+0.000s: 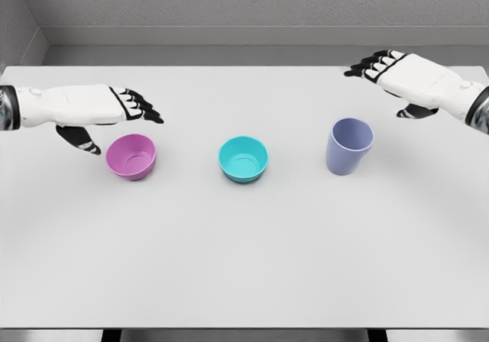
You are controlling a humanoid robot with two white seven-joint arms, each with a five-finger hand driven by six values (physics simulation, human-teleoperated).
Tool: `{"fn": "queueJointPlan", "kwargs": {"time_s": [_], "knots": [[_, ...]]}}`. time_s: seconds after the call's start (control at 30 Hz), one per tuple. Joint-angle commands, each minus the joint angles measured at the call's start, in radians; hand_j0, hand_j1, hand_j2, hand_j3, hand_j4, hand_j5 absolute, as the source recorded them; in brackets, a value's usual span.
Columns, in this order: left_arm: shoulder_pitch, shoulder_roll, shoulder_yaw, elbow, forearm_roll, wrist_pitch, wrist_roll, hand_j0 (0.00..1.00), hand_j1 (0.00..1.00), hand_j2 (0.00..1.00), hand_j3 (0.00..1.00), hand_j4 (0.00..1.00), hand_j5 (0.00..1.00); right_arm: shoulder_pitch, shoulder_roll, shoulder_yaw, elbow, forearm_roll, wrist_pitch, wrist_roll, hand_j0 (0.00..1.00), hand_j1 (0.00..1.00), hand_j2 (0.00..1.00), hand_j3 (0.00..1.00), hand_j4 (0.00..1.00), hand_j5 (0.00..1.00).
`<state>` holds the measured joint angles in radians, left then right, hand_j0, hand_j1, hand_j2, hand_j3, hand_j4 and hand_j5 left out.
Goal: Stacking bowl and cup with both arms
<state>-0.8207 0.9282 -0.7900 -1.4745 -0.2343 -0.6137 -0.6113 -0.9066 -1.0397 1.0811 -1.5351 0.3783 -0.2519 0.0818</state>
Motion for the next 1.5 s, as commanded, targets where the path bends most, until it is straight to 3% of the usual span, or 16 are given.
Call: {"fn": "queueJointPlan", "kwargs": {"time_s": [0.0, 0.17, 0.53, 0.7, 0.77, 1.47], "knots": [[0.000, -0.003, -0.018, 0.005, 0.001, 0.003, 0.000, 1.00, 1.00, 1.00, 1.00, 1.00, 1.00, -0.002, -0.042, 0.049, -0.003, 0.002, -0.001, -0.001, 1.00, 1.00, 1.00, 1.00, 1.00, 1.00], [0.002, -0.009, -0.032, 0.008, -0.030, 0.003, 0.000, 1.00, 1.00, 1.00, 1.00, 1.00, 1.00, -0.006, -0.088, 0.075, -0.056, 0.002, -0.009, 0.003, 1.00, 1.00, 1.00, 1.00, 1.00, 1.00], [0.000, -0.022, -0.063, 0.063, -0.030, 0.003, 0.000, 1.00, 1.00, 1.00, 1.00, 1.00, 1.00, -0.012, -0.120, 0.088, -0.100, 0.001, -0.009, 0.004, 1.00, 1.00, 1.00, 1.00, 1.00, 1.00], [-0.012, -0.022, -0.077, 0.062, -0.039, 0.003, 0.000, 1.00, 1.00, 1.00, 1.00, 1.00, 1.00, -0.012, -0.118, 0.089, -0.131, -0.001, -0.014, 0.003, 1.00, 1.00, 1.00, 1.00, 1.00, 1.00], [-0.040, -0.022, -0.118, 0.065, -0.037, 0.003, 0.000, 1.00, 1.00, 1.00, 1.00, 1.00, 1.00, -0.012, -0.118, 0.094, -0.131, -0.006, -0.032, 0.003, 1.00, 1.00, 1.00, 1.00, 1.00, 1.00], [-0.046, -0.054, -0.133, 0.095, -0.040, 0.003, 0.000, 1.00, 1.00, 1.00, 1.00, 1.00, 1.00, -0.012, -0.080, 0.097, -0.152, -0.013, -0.052, -0.004, 1.00, 1.00, 1.00, 1.00, 1.00, 1.00]]}}
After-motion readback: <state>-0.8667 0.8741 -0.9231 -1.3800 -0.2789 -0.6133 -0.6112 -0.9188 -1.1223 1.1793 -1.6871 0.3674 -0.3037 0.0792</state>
